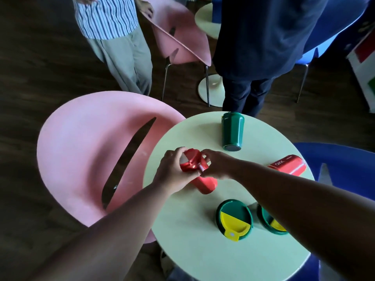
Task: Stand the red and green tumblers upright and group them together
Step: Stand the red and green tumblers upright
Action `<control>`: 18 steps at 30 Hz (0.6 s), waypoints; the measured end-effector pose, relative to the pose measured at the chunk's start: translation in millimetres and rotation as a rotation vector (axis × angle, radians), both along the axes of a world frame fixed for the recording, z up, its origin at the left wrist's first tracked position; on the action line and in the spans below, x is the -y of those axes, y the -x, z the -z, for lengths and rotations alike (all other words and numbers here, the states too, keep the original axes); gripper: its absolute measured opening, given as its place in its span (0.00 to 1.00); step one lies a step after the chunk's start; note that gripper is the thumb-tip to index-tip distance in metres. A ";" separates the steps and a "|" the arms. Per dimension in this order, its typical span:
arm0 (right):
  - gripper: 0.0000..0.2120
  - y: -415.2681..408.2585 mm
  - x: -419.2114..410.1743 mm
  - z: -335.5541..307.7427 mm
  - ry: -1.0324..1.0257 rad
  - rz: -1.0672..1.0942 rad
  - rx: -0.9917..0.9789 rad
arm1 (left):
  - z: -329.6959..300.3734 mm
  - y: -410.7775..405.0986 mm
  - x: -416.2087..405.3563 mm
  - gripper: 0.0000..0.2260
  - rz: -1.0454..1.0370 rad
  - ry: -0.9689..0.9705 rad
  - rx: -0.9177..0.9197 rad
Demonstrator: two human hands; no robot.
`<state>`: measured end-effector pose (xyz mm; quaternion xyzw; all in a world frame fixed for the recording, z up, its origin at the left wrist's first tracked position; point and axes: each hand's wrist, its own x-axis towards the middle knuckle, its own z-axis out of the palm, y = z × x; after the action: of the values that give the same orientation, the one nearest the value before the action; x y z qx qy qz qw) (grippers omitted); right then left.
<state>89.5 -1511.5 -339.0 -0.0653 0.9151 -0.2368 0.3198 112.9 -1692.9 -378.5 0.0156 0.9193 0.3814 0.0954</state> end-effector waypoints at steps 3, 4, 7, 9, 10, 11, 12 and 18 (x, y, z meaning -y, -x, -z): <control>0.27 -8.9 -21.3 -10.8 0.078 0.063 0.052 | -10.3 -13.5 -18.8 0.39 0.098 0.075 -0.154; 0.29 -11.6 -27.8 -13.5 0.110 0.094 0.071 | -11.3 -16.9 -24.3 0.40 0.128 0.093 -0.172; 0.30 -18.1 -43.0 -17.1 0.173 0.144 0.107 | -13.8 -24.6 -36.8 0.44 0.214 0.173 -0.212; 0.31 -22.2 -49.1 -18.6 0.201 0.154 0.119 | -16.2 -28.0 -41.5 0.47 0.252 0.220 -0.213; 0.30 -24.6 -50.9 -19.5 0.209 0.160 0.121 | -17.2 -29.8 -42.2 0.49 0.270 0.228 -0.217; 0.30 -27.2 -52.5 -20.6 0.206 0.161 0.117 | -18.3 -31.6 -42.1 0.50 0.290 0.226 -0.219; 0.28 -29.4 -53.9 -20.9 0.195 0.158 0.107 | -18.7 -33.1 -40.7 0.50 0.311 0.218 -0.213; 0.20 -37.2 -53.0 -13.6 0.100 0.087 -0.022 | -25.0 -33.8 -36.1 0.52 0.389 0.276 -0.069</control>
<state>126.7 -1458.5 -325.4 -0.0439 0.9076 -0.2950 0.2956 146.8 -1656.8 -353.5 0.1925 0.9451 0.2258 0.1368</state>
